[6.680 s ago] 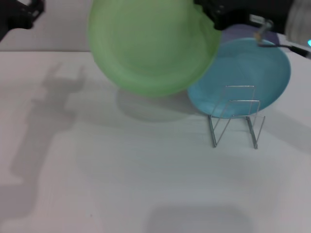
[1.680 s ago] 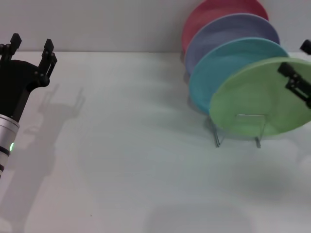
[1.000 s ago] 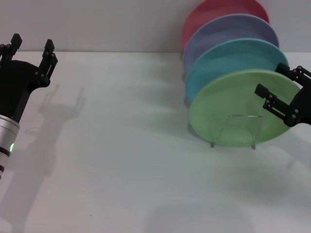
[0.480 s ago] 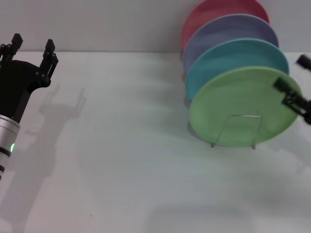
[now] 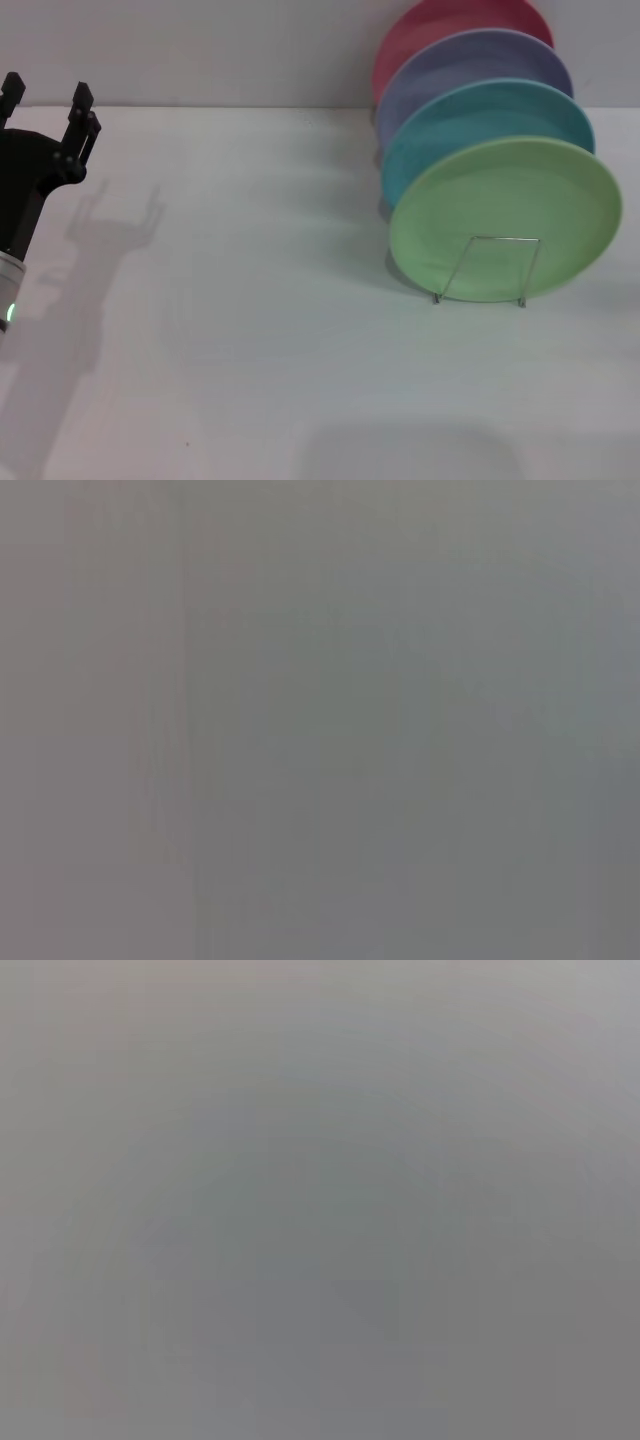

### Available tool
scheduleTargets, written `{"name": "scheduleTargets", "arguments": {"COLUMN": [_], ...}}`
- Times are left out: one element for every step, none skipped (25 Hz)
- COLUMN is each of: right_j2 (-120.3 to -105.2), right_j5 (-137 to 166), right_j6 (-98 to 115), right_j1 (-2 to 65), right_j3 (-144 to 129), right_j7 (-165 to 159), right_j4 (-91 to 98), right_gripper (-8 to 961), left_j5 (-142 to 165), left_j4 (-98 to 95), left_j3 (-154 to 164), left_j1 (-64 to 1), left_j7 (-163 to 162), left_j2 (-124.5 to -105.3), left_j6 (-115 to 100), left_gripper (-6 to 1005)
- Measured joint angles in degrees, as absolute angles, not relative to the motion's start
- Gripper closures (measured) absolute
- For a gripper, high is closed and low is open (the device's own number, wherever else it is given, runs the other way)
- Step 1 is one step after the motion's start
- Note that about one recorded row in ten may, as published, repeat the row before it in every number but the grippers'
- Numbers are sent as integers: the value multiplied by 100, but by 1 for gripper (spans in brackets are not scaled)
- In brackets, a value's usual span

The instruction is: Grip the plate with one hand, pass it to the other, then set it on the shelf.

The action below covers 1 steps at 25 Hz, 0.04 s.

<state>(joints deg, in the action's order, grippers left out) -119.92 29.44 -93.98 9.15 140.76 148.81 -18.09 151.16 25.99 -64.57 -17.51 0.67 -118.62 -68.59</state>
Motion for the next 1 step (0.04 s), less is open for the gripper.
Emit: {"name": "scheduleTargets", "arguments": {"right_j2": [-11992], "right_j5": [2625], "right_j6": [-9258], "right_j1": [941], "right_j3": [14073], "right_j7": [14879], "right_j4": [-1676], "right_gripper": [271], "left_j5": [15114], "left_j4": [2588], "left_j3": [-6460], "left_j1": [-1741], "left_j7": [68], "left_j2": [-11865], "left_j6": [-6861], "left_gripper": [308]}}
